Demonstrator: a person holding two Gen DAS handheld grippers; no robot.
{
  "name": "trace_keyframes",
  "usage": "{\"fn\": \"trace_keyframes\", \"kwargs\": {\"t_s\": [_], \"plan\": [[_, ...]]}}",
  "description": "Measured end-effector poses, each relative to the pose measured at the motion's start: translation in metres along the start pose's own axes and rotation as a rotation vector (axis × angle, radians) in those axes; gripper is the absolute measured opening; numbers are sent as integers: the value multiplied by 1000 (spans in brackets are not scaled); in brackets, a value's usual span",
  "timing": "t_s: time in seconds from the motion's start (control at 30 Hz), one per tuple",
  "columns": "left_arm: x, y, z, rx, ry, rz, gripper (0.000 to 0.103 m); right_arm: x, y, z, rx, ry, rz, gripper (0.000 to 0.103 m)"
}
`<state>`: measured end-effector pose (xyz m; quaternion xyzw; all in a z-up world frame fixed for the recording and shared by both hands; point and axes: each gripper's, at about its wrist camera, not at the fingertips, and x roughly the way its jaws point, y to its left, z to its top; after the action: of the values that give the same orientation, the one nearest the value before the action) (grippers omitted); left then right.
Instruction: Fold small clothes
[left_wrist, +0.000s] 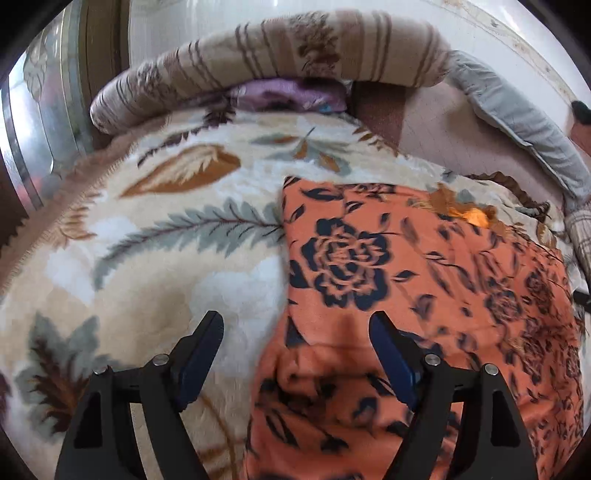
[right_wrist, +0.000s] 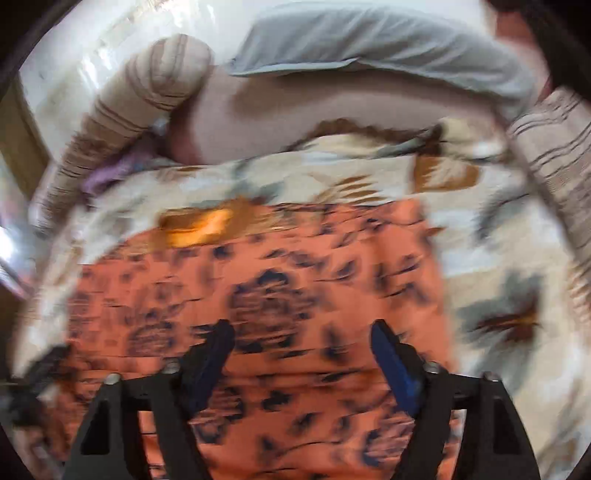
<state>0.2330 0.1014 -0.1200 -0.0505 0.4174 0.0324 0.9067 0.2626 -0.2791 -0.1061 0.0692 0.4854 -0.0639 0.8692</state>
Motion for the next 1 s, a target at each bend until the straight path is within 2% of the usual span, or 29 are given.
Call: {"fn": "trace_keyframes", "kwargs": {"t_s": [0.03,0.07,0.13,0.33,0.5,0.7,0.8,0.9,1.0], "plan": [[-15,-3,-2,12,4,-14,81,-6,-5,-4,25,8,6,83],[-30,-3,-5,18,-9,-27,81,-24,-11,-12,37,-38,53,83],[-61,-3,-13,37,-38,-10,81,-55,-14,-30,-5,-108,70,83],[-132,-1,-38,45,-81,16,81,-120,-3,-84,-118,-220,-30,83],[-182,-3,-61,53,-124,25,82,-183,1,-108,-112,-315,-53,83],[-213,-9,-77,40,-139,8,82,-220,6,-125,-121,-368,-105,83],[-222,-11,-83,38,-145,2,82,-236,5,-131,-104,-387,-169,83],[-228,-16,-87,43,-144,14,82,-243,8,-138,-115,-402,-219,83],[-235,-24,-89,61,-145,43,82,-243,13,-144,-133,-389,-214,83]]}}
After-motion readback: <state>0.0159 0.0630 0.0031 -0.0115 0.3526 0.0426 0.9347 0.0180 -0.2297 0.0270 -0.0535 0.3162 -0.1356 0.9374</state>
